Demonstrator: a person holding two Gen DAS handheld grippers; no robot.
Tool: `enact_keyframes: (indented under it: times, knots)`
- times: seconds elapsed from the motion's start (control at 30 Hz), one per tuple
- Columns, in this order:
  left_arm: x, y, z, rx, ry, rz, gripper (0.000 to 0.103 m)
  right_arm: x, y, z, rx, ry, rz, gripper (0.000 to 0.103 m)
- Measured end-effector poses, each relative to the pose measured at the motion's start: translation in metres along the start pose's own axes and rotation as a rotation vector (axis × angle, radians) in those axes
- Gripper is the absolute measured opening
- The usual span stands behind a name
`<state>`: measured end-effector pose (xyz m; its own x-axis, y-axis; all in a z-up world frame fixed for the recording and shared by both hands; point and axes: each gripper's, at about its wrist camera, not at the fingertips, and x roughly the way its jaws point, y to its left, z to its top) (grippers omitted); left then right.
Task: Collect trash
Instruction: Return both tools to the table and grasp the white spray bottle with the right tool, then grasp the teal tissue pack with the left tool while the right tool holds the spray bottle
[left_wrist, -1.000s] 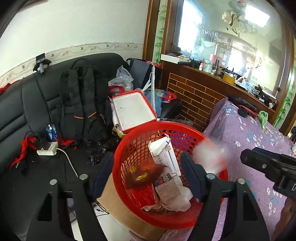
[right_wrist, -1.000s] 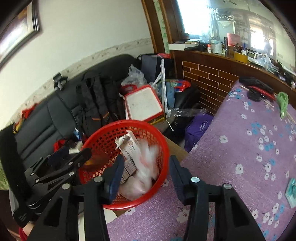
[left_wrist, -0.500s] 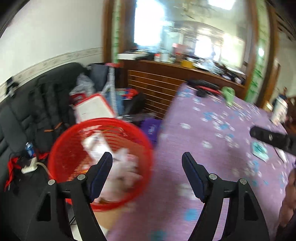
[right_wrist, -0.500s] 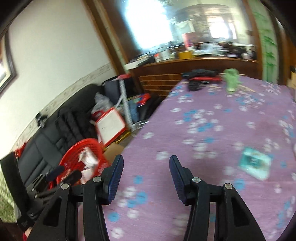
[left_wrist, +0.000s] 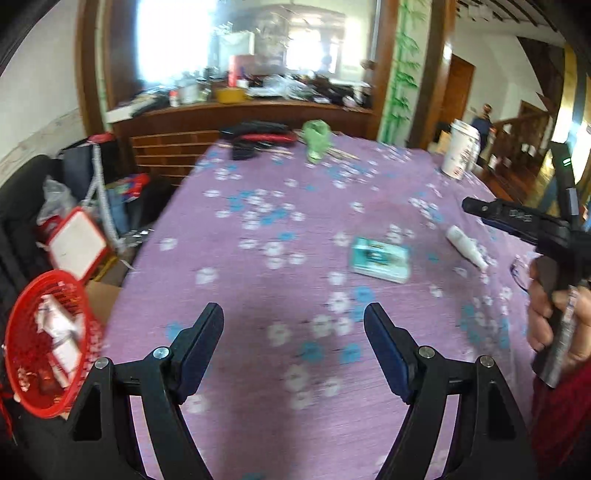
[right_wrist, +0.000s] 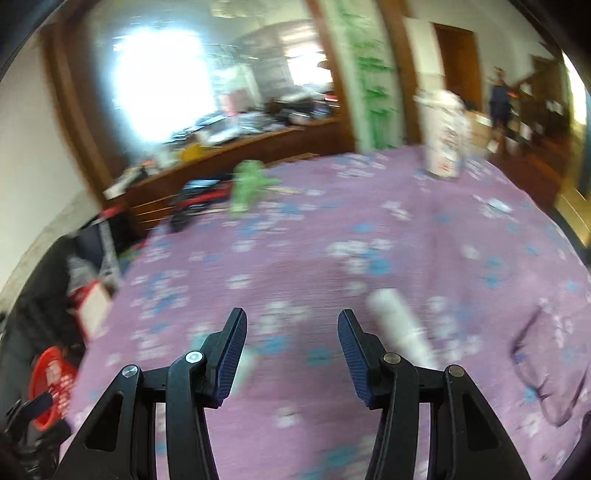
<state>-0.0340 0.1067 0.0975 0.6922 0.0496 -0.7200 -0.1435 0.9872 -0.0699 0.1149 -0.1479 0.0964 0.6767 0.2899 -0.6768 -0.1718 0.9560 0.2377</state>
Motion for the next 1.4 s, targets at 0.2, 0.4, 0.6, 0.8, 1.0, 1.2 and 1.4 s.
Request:
enact_keyframes:
  times: [0.2, 0.4, 0.6, 0.8, 1.0, 1.2, 1.4]
  knots:
    - [0.036, -0.036, 0.013, 0.034, 0.082, -0.005, 0.077, 0.025, -0.055, 0.006, 0.009, 0.010, -0.097, 0.055]
    - [0.058, -0.058, 0.017, 0.036, 0.129, -0.014, 0.077, 0.049, -0.074, 0.001, -0.025, 0.064, -0.110, 0.038]
    - [0.082, -0.074, 0.025, 0.006, 0.169, -0.021, 0.077, 0.067, -0.073, -0.006, -0.050, 0.098, -0.122, 0.030]
    - [0.104, -0.078, 0.038, -0.107, 0.217, -0.012, 0.077, 0.063, -0.058, -0.009, -0.121, 0.061, -0.177, 0.006]
    - [0.129, -0.077, 0.049, -0.219, 0.263, 0.017, 0.077, 0.054, -0.063, -0.008, -0.065, 0.065, -0.100, 0.002]
    - [0.138, -0.075, 0.051, -0.285, 0.276, 0.042, 0.077, 0.058, -0.070, -0.006, -0.026, 0.084, -0.062, 0.003]
    - [0.155, -0.083, 0.045, -0.336, 0.327, 0.032, 0.077, 0.063, -0.066, -0.007, -0.056, 0.092, -0.073, 0.026]
